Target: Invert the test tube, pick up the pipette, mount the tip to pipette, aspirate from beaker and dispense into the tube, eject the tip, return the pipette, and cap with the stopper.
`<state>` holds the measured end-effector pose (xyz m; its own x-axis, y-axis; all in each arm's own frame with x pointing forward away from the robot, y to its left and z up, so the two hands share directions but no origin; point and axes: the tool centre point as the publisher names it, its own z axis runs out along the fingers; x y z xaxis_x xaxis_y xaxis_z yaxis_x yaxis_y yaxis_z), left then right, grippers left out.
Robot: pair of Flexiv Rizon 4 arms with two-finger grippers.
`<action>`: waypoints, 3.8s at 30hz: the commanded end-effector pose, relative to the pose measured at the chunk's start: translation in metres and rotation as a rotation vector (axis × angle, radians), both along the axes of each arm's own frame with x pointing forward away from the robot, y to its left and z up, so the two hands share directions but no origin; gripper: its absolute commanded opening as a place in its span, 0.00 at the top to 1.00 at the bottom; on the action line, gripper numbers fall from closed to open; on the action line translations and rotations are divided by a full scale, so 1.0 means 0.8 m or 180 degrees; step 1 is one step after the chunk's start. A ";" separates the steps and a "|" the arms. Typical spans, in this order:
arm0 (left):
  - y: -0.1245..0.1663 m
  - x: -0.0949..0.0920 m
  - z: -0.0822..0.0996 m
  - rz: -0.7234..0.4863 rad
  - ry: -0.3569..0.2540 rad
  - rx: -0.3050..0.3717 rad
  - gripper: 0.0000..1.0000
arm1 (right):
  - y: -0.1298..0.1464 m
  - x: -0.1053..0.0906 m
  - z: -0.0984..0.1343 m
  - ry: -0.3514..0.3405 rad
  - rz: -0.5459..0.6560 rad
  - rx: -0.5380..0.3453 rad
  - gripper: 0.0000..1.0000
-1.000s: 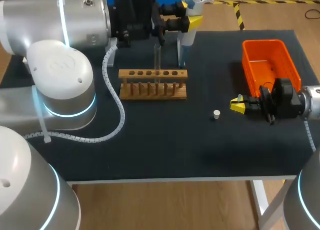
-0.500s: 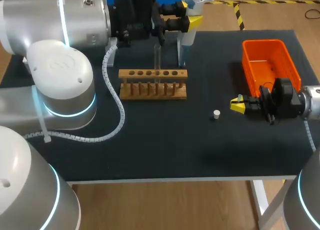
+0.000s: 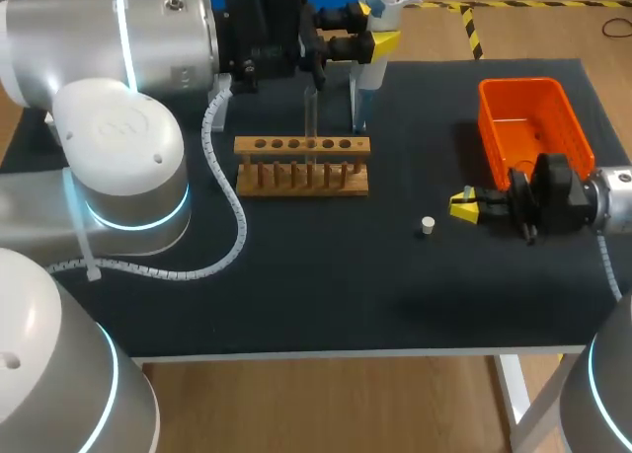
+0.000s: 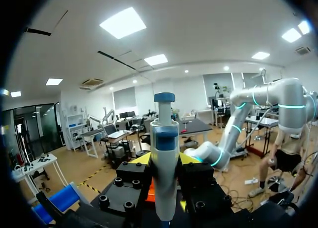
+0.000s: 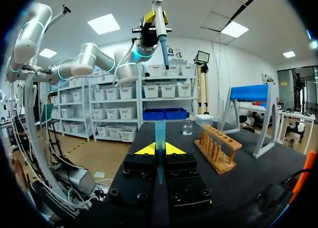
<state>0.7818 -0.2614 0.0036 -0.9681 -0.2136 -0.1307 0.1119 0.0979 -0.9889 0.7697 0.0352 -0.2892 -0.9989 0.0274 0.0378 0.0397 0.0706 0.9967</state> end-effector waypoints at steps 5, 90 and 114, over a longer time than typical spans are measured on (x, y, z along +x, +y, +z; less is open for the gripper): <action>0.000 0.000 0.001 -0.0003 0.0003 0.0005 1.00 | 0.035 0.008 0.005 -0.0031 0.0007 -0.0018 1.00; -0.001 -0.002 -0.001 -0.0035 0.0201 -0.0276 1.00 | 0.173 0.019 0.052 -0.0299 0.0300 0.0133 1.00; -0.001 -0.002 -0.001 -0.0035 0.0201 -0.0276 1.00 | 0.183 0.025 0.066 -0.0258 0.0276 0.0212 1.00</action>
